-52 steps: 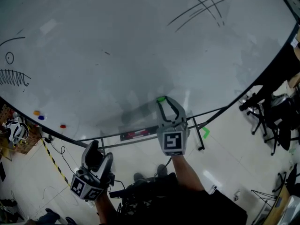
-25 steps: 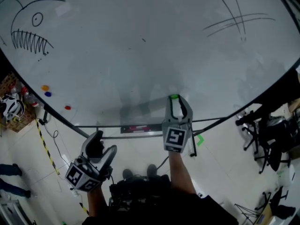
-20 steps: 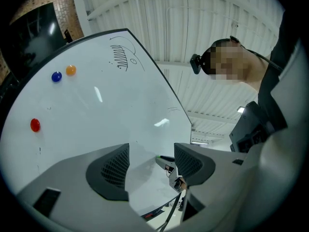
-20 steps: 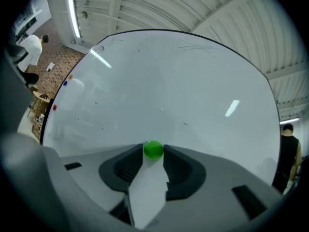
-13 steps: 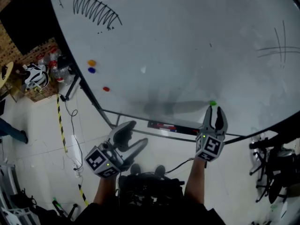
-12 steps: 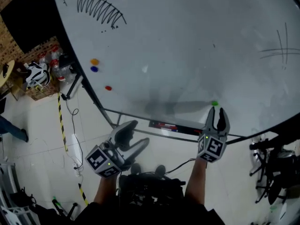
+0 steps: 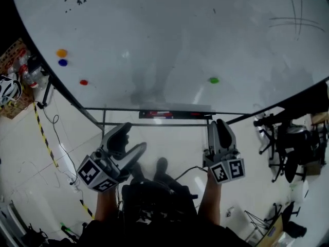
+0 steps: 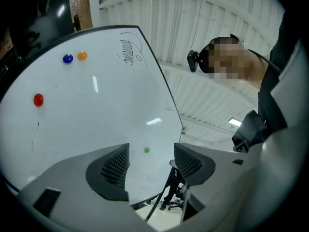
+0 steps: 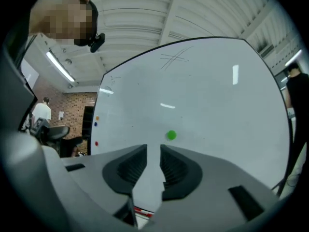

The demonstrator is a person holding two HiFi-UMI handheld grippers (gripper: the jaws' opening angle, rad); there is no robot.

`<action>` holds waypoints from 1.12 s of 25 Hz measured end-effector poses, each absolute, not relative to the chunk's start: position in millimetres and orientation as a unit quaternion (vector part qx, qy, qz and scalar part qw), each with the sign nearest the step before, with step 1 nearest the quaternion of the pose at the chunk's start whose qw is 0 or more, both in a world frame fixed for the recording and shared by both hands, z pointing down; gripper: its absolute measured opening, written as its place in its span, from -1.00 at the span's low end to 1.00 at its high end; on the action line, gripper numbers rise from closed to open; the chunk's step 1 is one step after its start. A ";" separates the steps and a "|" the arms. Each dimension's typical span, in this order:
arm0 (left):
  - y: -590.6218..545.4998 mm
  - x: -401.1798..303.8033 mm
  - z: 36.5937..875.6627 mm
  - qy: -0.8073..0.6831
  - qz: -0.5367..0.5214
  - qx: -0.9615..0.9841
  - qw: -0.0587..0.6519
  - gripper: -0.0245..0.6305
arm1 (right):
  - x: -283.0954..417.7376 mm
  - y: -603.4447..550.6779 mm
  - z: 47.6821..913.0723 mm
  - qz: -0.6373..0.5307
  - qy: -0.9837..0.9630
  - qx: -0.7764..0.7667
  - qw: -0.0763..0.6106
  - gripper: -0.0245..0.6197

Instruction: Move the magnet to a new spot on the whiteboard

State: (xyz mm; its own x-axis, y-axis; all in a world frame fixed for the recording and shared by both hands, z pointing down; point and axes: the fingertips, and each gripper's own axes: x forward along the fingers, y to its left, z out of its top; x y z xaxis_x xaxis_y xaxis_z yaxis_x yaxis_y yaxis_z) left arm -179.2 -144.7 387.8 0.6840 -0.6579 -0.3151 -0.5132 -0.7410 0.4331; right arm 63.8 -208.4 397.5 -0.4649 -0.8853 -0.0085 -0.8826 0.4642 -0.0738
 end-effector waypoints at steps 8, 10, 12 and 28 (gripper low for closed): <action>-112.0 -141.0 380.1 -0.278 -0.228 0.920 0.156 -0.07 | 62.2 -147.0 389.8 -0.055 0.886 -0.458 0.054 -0.69; -99.7 -133.5 374.8 -0.283 -0.223 0.921 0.149 -0.07 | 63.5 -131.9 381.8 -0.047 0.894 -0.442 0.060 -0.71; -85.7 -123.6 370.6 -0.289 -0.222 0.920 0.143 -0.07 | 69.8 -113.4 374.0 -0.036 0.900 -0.431 0.063 -0.72; 91.1 -0.6 355.3 -0.328 -0.206 0.909 0.156 -0.07 | 178.8 66.3 357.2 -0.059 0.925 -0.342 0.158 -0.86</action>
